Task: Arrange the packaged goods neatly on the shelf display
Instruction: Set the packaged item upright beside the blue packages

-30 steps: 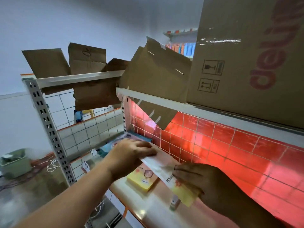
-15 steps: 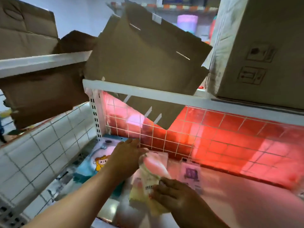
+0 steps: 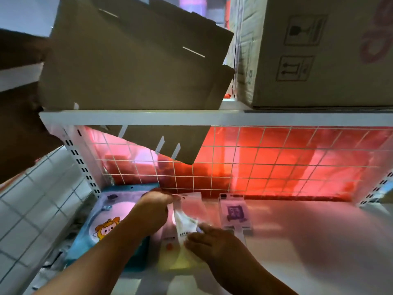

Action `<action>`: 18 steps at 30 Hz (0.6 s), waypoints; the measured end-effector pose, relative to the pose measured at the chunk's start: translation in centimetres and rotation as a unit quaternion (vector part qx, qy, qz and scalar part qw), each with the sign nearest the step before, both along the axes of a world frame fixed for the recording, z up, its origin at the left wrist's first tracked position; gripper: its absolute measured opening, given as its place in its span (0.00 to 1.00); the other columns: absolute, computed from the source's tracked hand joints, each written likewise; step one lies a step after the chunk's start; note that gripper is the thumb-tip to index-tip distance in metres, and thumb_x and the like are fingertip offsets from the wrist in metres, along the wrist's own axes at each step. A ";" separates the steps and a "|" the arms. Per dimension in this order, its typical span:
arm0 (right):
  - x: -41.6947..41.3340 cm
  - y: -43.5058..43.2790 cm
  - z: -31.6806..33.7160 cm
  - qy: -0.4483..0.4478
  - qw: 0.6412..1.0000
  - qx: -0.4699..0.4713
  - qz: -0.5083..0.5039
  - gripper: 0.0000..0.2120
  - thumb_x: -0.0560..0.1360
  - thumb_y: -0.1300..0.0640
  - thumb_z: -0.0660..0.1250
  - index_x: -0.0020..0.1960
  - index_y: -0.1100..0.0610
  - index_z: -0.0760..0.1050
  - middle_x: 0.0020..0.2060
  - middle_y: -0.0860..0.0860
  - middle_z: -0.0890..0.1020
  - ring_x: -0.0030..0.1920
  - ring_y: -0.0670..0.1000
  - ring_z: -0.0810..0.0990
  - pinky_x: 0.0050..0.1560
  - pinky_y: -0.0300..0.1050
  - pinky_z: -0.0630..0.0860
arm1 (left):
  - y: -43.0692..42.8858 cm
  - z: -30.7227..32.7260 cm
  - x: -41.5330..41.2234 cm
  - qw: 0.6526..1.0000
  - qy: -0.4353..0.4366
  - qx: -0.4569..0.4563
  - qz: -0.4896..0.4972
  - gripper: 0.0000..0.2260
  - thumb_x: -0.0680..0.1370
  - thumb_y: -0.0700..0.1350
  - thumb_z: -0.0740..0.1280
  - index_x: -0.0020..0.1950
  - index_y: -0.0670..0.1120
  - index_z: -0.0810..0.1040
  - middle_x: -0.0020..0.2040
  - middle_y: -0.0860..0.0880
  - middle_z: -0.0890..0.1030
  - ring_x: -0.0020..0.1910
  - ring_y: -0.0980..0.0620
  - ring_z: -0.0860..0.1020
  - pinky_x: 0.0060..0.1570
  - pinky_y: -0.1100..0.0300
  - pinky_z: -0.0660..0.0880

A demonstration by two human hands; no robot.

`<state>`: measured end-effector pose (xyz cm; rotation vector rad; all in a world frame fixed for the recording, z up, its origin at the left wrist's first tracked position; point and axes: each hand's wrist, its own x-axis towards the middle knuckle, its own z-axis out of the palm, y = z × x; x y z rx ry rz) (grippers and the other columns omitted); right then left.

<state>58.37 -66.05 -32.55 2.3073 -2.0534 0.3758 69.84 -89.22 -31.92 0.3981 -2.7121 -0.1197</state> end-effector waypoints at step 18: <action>2.2 -4.7 -3.4 0.009 0.998 0.068 0.014 0.14 0.78 0.44 0.62 0.62 0.43 0.75 0.57 0.43 0.82 0.61 0.50 0.81 0.58 0.49 0.81 | -1.5 0.6 -1.6 0.905 -0.407 -0.039 0.116 0.17 0.83 0.56 0.57 0.69 0.57 0.76 0.66 0.48 0.75 0.66 0.45 0.70 0.65 0.51 0.62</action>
